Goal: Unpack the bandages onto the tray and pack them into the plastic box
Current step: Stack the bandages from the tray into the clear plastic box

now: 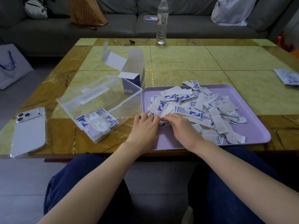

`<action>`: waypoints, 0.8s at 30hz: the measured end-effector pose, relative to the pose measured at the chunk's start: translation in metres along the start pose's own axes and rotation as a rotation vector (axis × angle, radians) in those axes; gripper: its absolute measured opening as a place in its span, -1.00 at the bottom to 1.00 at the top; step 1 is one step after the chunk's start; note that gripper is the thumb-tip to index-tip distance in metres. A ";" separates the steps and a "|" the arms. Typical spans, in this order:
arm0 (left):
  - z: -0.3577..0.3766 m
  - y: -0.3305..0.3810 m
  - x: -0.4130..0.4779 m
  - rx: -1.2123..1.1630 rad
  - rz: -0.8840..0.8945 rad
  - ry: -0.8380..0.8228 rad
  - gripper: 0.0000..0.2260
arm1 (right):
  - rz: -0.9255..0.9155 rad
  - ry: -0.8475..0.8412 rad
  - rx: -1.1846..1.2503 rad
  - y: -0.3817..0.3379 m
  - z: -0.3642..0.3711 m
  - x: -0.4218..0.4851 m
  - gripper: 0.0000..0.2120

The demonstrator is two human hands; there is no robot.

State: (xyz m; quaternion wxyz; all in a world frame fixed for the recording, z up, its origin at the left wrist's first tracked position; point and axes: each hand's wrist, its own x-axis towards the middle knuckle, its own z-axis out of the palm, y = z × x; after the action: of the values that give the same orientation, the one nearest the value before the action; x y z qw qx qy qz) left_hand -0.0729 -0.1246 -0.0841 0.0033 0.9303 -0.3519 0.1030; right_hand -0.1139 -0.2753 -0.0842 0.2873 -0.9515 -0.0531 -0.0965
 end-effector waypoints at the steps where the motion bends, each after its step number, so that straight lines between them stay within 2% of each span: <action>1: -0.004 0.000 0.000 -0.052 0.001 -0.001 -0.87 | 0.005 0.023 0.020 -0.002 -0.002 -0.001 -0.68; 7: -0.030 -0.012 -0.004 -0.369 0.000 0.184 -0.96 | -0.047 0.133 0.078 -0.015 -0.007 -0.008 -0.73; 14: -0.047 -0.027 -0.016 -0.511 -0.046 0.437 -0.87 | -0.059 0.177 0.245 -0.049 -0.011 -0.005 -0.70; 18: -0.059 -0.044 -0.024 -0.605 -0.079 0.587 -0.95 | -0.143 0.190 0.307 -0.081 -0.016 0.009 -0.85; 24: -0.070 -0.078 -0.038 -0.643 -0.195 0.685 -0.89 | -0.245 0.152 0.306 -0.121 -0.010 0.034 -0.81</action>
State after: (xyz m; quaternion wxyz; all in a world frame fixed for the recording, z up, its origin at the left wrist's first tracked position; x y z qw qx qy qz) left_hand -0.0630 -0.0352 -0.0175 0.4165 0.8233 -0.2556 0.2888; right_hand -0.1008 -0.1789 -0.0039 0.4178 -0.8732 -0.1605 -0.1931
